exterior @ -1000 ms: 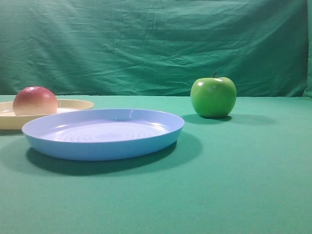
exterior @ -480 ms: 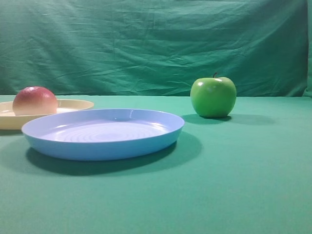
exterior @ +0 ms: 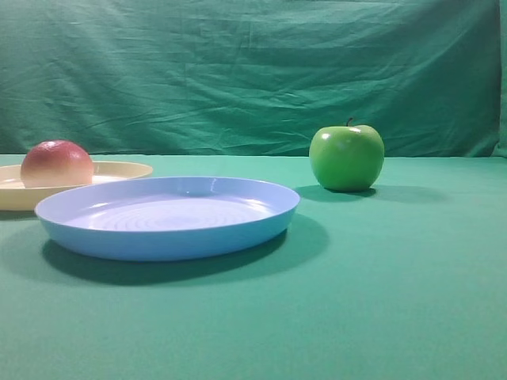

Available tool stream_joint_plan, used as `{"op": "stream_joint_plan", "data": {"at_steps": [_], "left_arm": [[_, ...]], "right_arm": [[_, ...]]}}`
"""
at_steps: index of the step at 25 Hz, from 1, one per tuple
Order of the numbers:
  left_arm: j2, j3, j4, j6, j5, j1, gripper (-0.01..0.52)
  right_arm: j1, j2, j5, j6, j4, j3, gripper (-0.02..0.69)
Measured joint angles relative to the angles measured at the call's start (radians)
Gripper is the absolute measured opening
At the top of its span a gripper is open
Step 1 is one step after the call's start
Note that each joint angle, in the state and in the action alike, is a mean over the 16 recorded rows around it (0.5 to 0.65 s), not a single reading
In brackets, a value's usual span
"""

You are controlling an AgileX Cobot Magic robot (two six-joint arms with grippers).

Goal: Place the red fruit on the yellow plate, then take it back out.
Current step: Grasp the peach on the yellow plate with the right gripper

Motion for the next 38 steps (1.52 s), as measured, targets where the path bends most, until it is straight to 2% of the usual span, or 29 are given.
{"op": "stream_joint_plan", "data": {"at_steps": [10,16,26,38], "left_arm": [[0.000,0.000,0.000,0.000,0.000,0.000,0.000],[0.000,0.000,0.000,0.000,0.000,0.000,0.000],[0.000,0.000,0.000,0.000,0.000,0.000,0.000],[0.000,0.000,0.000,0.000,0.000,0.000,0.000]], "right_arm": [[-0.267,-0.295,-0.195,0.020,-0.012,0.320,0.000],[-0.359,-0.469,-0.304,0.021,-0.002,0.532,0.000],[-0.396,-0.632,-0.361,0.022,0.029,0.771,0.000],[-0.396,-0.648,-0.316,0.024,0.080,0.866,0.000]]}}
